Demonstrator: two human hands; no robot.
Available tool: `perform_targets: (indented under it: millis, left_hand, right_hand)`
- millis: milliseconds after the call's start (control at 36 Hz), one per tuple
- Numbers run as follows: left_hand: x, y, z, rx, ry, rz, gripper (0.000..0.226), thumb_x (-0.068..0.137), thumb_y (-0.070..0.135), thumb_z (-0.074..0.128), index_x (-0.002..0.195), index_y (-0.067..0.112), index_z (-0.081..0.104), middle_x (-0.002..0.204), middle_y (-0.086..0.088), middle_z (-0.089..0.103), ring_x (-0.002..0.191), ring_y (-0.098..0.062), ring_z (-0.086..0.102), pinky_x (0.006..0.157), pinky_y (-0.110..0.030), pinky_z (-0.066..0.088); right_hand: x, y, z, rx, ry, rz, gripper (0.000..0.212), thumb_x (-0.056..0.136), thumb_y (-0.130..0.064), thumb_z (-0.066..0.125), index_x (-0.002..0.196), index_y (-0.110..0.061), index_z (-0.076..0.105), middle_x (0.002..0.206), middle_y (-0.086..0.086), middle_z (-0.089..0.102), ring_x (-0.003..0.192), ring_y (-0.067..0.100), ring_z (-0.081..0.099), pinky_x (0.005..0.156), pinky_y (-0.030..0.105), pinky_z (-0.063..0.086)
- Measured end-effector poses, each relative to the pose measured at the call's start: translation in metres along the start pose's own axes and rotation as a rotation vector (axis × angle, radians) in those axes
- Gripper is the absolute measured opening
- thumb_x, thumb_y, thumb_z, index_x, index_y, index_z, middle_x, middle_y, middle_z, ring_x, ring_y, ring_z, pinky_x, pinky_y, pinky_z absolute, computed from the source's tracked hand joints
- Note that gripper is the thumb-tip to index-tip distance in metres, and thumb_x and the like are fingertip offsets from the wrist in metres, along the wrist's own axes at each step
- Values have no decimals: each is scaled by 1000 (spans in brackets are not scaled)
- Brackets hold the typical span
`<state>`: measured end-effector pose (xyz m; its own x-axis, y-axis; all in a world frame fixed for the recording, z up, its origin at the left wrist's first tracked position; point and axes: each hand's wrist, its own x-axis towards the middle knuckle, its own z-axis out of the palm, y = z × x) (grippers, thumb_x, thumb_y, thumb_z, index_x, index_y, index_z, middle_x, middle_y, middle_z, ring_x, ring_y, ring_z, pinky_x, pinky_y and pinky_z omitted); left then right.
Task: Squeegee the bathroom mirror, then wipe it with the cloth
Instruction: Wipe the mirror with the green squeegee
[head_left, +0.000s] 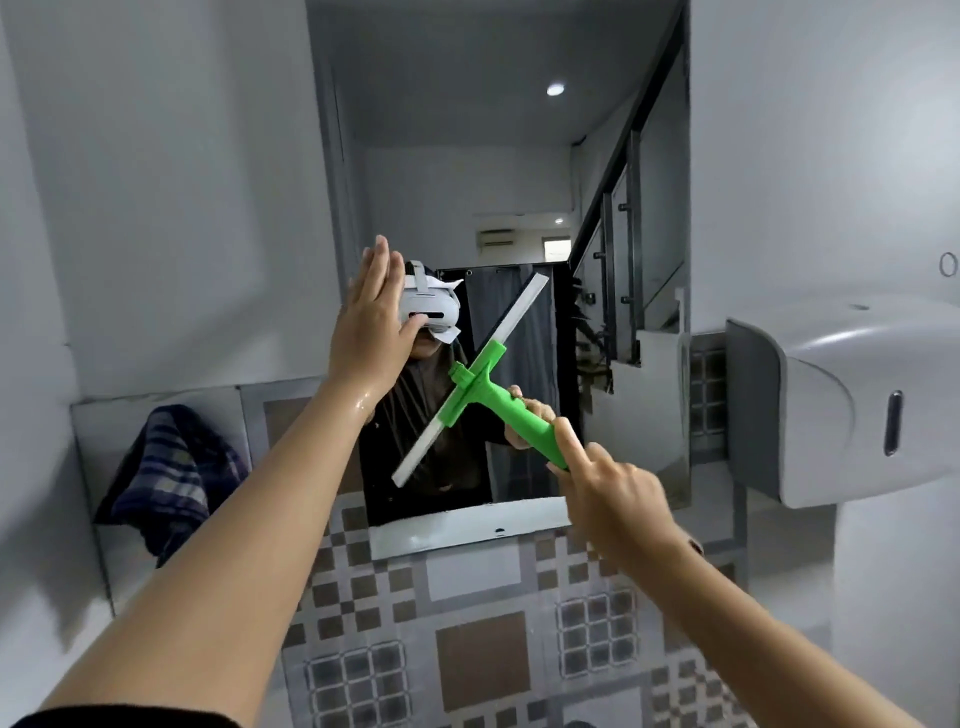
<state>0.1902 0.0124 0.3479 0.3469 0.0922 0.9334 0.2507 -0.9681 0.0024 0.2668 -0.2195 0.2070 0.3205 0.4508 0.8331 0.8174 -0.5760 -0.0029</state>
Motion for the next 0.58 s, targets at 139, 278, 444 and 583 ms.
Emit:
perform_targets:
  millis: [139, 278, 444, 583]
  left_hand:
    - [-18, 7, 17, 9, 27, -46, 72, 89, 24, 59, 146, 6, 19, 157, -9, 10, 144, -23, 8, 115, -30, 9]
    - [-28, 8, 16, -12, 5, -74, 66, 89, 18, 58, 142, -2, 24, 154, -19, 17, 142, -33, 16, 116, -46, 18]
    - [-43, 10, 22, 15, -7, -65, 65, 89, 16, 57, 143, 0, 24, 154, -18, 17, 143, -32, 15, 116, -46, 17]
    - [-44, -1, 32, 67, -23, -70, 75, 87, 20, 59, 146, 9, 14, 157, -8, 7, 144, -23, 9, 117, -36, 13]
  right_hand:
    - [-9, 62, -11, -60, -18, -18, 75, 73, -16, 76, 133, -11, 32, 53, 6, 57, 27, 23, 47, 27, 23, 31]
    - [-13, 81, -7, -40, 3, 2, 73, 75, -16, 73, 134, -14, 30, 53, 9, 56, 27, 27, 46, 32, 21, 24]
    - [-36, 82, 7, 63, -69, 82, 59, 87, -17, 62, 137, -8, 32, 68, 16, 66, 40, 32, 56, 37, 27, 32]
    - [-68, 77, 12, 172, -71, 252, 54, 94, -23, 48, 142, -6, 29, 93, 20, 67, 67, 38, 63, 50, 31, 34]
